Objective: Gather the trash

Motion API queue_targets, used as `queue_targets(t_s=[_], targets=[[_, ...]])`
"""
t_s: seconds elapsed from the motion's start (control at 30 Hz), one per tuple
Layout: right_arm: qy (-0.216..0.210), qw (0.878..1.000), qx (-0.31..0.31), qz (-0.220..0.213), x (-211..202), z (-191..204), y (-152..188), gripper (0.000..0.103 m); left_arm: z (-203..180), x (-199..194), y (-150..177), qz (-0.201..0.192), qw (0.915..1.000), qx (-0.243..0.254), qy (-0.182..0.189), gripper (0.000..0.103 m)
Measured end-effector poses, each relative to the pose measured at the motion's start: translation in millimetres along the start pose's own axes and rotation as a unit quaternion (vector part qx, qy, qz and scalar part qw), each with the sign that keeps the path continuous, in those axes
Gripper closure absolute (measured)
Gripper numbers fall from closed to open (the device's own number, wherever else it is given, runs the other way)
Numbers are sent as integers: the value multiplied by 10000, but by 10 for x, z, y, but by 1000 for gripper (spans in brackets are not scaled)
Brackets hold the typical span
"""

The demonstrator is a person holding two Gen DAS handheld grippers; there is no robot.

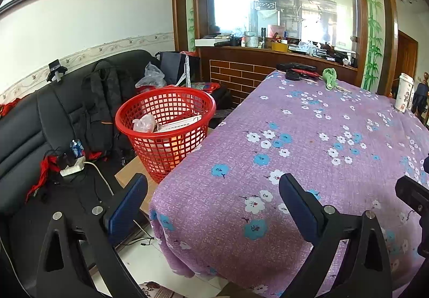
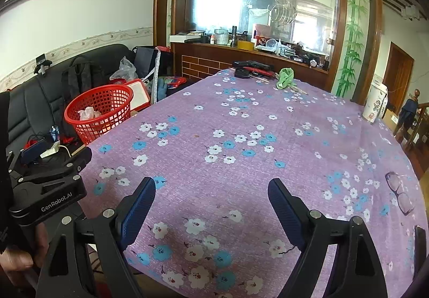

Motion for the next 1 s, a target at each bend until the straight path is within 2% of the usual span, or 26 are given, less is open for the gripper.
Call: queue_targets(t_s=[0.83,1.0], targets=[[62,9998,-152,69,42,40,34,13,-43,39,69,86,9997,199,-70,4],[73,9998,-156,95,50,37,54,13,-41,37,67,85,9999,125,49,3]])
Point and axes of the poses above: each gripper's, at about its wrist camera, not at the fingertips, and x roughly the way its jaws point, z to its left, y to its underside, the point moved 10 cm from there along x, roughly the way its jaws point, and after that the axes turned 5 degrees about -y, right-handed, at the moved point
